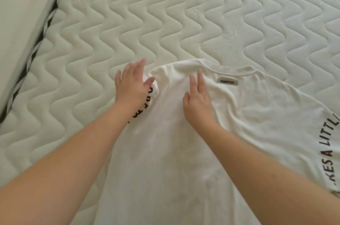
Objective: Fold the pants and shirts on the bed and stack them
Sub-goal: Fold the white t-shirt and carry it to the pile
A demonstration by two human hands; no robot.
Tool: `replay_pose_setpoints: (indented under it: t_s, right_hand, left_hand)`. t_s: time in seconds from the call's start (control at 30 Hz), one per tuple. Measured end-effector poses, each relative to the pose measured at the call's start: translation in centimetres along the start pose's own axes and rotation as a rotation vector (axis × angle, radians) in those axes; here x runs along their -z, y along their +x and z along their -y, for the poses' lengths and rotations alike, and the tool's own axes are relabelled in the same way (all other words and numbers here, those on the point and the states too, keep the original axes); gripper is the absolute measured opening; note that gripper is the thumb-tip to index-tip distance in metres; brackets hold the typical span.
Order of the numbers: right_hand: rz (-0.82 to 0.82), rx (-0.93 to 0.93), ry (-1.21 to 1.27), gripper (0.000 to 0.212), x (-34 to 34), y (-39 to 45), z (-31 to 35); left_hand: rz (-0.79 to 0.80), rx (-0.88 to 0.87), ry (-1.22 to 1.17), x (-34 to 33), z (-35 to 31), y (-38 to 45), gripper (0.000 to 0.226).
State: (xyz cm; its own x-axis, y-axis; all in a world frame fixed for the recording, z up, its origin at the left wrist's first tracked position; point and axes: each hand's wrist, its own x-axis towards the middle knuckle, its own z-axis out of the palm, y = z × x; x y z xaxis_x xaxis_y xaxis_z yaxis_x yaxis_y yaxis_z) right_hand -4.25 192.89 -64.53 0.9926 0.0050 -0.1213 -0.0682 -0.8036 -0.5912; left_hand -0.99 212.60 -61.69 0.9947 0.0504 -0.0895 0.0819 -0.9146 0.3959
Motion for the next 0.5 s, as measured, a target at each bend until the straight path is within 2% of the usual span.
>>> replay_pose_setpoints:
  t_s: [0.03, 0.1, 0.13, 0.2, 0.27, 0.5]
  right_hand:
    - [0.005, 0.015, -0.032, 0.06, -0.9, 0.9, 0.3]
    - [0.017, 0.047, -0.122, 0.064, -2.2, 2.9, 0.1]
    - [0.026, 0.051, -0.179, 0.067, -2.6, 3.8, -0.3]
    - [0.017, 0.041, -0.295, 0.069, -3.5, 4.8, -1.1]
    - [-0.015, 0.032, -0.379, 0.069, -4.4, 4.9, -1.5]
    - [0.016, 0.03, -0.446, 0.066, -5.1, 5.4, -2.3]
  left_hand:
    - [0.109, -0.006, 0.005, 0.1, 0.9, 0.7, 0.063]
    - [0.266, -0.106, 0.017, 0.1, 1.8, 1.2, 0.099]
    - [0.318, -0.152, 0.067, -0.2, 2.1, 1.1, 0.107]
    - [0.327, -0.162, 0.156, -1.4, 2.4, 0.9, 0.099]
    - [0.253, -0.123, 0.16, -2.7, 2.2, 0.9, 0.083]
    - [0.123, -0.075, 0.082, -3.6, 1.9, 1.2, 0.056]
